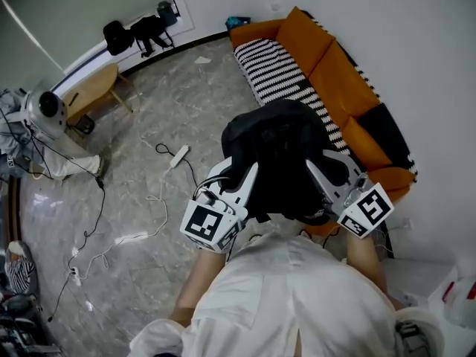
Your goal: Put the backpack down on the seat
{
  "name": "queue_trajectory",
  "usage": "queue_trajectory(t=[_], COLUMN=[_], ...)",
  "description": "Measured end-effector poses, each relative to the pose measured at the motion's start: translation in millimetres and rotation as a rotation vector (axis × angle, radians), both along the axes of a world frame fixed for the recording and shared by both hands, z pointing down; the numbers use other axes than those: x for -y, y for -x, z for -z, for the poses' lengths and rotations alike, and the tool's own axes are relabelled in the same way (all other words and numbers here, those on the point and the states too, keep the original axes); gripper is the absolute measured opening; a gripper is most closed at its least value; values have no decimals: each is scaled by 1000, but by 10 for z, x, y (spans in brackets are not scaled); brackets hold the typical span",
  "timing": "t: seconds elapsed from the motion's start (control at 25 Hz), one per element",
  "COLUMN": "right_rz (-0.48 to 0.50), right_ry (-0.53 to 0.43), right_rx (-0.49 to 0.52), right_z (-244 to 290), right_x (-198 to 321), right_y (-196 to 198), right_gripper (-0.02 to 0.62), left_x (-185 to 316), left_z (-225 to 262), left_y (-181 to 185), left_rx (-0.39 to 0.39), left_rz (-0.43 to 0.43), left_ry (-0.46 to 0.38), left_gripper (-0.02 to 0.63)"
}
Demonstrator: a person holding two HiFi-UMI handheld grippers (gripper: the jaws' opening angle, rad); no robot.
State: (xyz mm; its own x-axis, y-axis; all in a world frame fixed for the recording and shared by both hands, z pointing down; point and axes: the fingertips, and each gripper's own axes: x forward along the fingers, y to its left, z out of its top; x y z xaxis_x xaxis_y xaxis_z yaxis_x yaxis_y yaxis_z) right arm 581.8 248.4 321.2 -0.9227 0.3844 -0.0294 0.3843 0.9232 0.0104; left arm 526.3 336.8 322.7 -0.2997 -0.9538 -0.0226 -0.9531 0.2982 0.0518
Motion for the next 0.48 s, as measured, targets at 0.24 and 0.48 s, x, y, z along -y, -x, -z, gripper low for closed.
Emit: queue_trajectory(t=[0.24,0.48], right_rz=[24,19], right_ry=[-4,31], right_rx=[-9,-16], right_z=[-26,-39], right_x=[-561,-885], right_y=[186,303], right_gripper=[49,49], left_x=[-549,-834], left_z=[-32,-11], left_y=[145,276], left_rx=[-11,21], left_rz=[-6,-13], left_ry=[-13,0], left_gripper=[57,57])
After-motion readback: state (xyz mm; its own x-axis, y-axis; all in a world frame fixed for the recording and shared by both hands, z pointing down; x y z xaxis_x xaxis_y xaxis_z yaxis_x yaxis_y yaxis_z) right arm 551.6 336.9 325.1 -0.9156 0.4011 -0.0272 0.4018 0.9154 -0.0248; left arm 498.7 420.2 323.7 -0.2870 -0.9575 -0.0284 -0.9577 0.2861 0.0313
